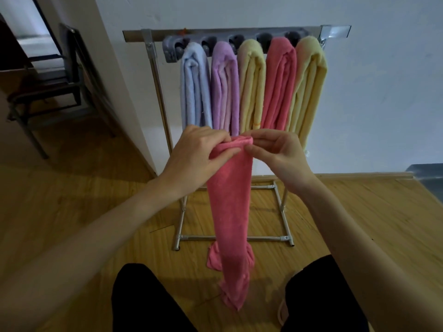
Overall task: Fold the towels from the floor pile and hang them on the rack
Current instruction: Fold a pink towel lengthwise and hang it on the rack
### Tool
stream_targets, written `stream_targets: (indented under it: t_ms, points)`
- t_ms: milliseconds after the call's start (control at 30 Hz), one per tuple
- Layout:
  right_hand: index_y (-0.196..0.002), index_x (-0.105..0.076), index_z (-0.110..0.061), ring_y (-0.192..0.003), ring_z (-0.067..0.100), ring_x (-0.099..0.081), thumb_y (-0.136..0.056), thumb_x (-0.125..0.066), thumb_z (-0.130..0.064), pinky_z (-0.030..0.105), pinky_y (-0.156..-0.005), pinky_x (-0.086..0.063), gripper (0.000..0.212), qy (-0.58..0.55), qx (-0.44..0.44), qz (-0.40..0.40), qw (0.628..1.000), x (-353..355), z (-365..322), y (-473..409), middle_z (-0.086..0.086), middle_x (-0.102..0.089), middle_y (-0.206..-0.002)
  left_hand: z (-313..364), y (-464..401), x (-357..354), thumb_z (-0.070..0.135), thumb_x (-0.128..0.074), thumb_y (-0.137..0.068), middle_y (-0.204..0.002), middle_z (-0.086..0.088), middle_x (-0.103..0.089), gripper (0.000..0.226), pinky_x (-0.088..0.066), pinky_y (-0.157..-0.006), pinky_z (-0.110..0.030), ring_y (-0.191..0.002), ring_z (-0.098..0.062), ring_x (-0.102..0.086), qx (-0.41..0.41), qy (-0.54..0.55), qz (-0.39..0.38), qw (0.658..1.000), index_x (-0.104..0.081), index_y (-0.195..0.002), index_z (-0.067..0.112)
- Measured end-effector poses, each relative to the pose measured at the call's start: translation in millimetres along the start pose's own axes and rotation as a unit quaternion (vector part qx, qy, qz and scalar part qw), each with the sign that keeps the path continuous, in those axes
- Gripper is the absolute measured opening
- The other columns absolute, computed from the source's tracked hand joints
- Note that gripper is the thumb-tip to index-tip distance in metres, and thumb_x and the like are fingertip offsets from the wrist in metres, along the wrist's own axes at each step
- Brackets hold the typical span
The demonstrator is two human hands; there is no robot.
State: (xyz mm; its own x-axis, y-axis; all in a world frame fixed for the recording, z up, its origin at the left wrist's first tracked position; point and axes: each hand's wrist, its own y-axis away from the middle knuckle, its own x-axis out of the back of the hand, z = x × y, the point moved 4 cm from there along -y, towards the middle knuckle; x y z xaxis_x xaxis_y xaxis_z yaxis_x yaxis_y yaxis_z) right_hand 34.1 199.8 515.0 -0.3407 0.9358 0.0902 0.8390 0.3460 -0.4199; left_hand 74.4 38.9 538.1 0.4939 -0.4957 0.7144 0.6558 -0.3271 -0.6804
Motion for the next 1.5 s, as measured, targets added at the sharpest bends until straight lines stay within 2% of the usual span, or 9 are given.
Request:
stream_targets:
  t_ms: [200,367,667,833,1000,1133,1267,1367,1500]
  points:
    - [-0.107,-0.067,-0.002,-0.085,0.019,-0.071,-0.086,-0.064,0.002,0.031,-0.074,-0.058,0.022,-0.024,-0.025,0.031,0.999,-12,7,-10,0.007,-0.074,-0.092,-36,46,-11,0.031,-0.081,-0.069,-0.124,0.012,-0.051,0.073,-0.039,-0.1,-0.013,-0.117,0.0,-0.048,0.178,0.174,0.019,0.968,-0.042,-0.13,0.02]
    - [-0.109,-0.066,0.002,-0.08,0.016,-0.07,-0.086,-0.064,0.002,0.029,-0.069,-0.058,0.023,-0.074,-0.056,0.054,0.994,-22,6,-16,0.002,-0.074,-0.082,-64,103,-64,0.005,-0.077,-0.071,-0.09,0.015,-0.073,0.035,-0.055,-0.086,-0.026,-0.088,-0.003,-0.068,0.372,0.388,-0.081,0.839,-0.065,-0.1,0.021]
    - [-0.105,-0.068,0.0,-0.081,0.021,-0.069,-0.088,-0.061,0.002,0.031,-0.07,-0.057,0.018,-0.144,-0.067,0.107,0.981,-23,-1,-21,0.012,-0.073,-0.087,-76,175,-156,0.017,-0.071,-0.082,-0.094,-0.006,-0.072,0.014,-0.056,-0.084,-0.034,-0.092,-0.021,-0.068,0.449,0.398,-0.225,0.768,-0.07,-0.093,0.009]
    - [-0.099,-0.068,-0.005,-0.082,0.017,-0.068,-0.087,-0.062,-0.001,0.021,-0.064,-0.055,0.013,-0.128,-0.137,0.319,0.929,7,26,-6,0.006,-0.069,-0.086,-68,179,-162,0.02,-0.063,-0.089,-0.103,0.004,-0.066,0.022,-0.052,-0.075,-0.016,-0.099,-0.012,-0.062,0.497,0.424,-0.2,0.73,-0.063,-0.11,0.017]
    - [-0.105,-0.048,-0.009,-0.093,0.02,-0.061,-0.085,-0.053,0.004,0.035,-0.082,-0.055,0.025,-0.075,-0.262,0.407,0.872,25,88,29,0.006,-0.057,-0.097,-79,160,-142,0.032,-0.069,-0.077,-0.111,0.006,-0.067,0.027,-0.045,-0.101,-0.044,-0.11,-0.017,-0.06,0.509,0.45,-0.171,0.713,-0.066,-0.104,0.029]
    - [-0.098,-0.044,-0.002,-0.096,0.028,-0.059,-0.084,-0.055,0.004,0.042,-0.082,-0.055,0.018,0.03,-0.373,0.296,0.879,16,146,61,0.009,-0.052,-0.091,-78,117,-116,0.023,-0.069,-0.08,-0.102,0.003,-0.071,0.016,-0.047,-0.096,-0.036,-0.102,-0.018,-0.062,0.449,0.451,-0.157,0.755,-0.071,-0.096,0.026]
    - [-0.131,-0.028,0.002,-0.104,0.026,-0.055,-0.084,-0.062,-0.003,0.032,-0.077,-0.055,0.058,0.13,-0.446,0.087,0.881,8,185,83,0.016,-0.048,-0.113,-68,77,-87,0.017,-0.068,-0.083,-0.091,-0.002,-0.071,0.012,-0.047,-0.082,-0.027,-0.089,-0.012,-0.063,0.347,0.413,-0.218,0.813,-0.073,-0.094,0.016]
    - [-0.135,-0.035,-0.005,-0.097,0.021,-0.057,-0.085,-0.059,-0.002,0.025,-0.068,-0.052,0.055,0.266,-0.419,-0.119,0.86,2,183,85,0.015,-0.053,-0.121,-53,54,-67,0.011,-0.063,-0.086,-0.077,0.01,-0.069,0.01,-0.047,-0.07,-0.016,-0.076,-0.003,-0.063,0.276,0.42,-0.302,0.81,-0.071,-0.085,0.017]
    - [-0.135,-0.045,-0.011,-0.123,0.021,-0.048,-0.083,-0.058,0.0,0.035,-0.1,-0.045,0.054,0.32,-0.27,-0.232,0.878,-12,150,65,0.007,-0.048,-0.137,-39,39,-53,0.014,-0.06,-0.089,-0.082,0.009,-0.069,0.012,-0.048,-0.071,-0.018,-0.081,-0.006,-0.064,0.231,0.4,-0.394,0.794,-0.071,-0.091,0.016]
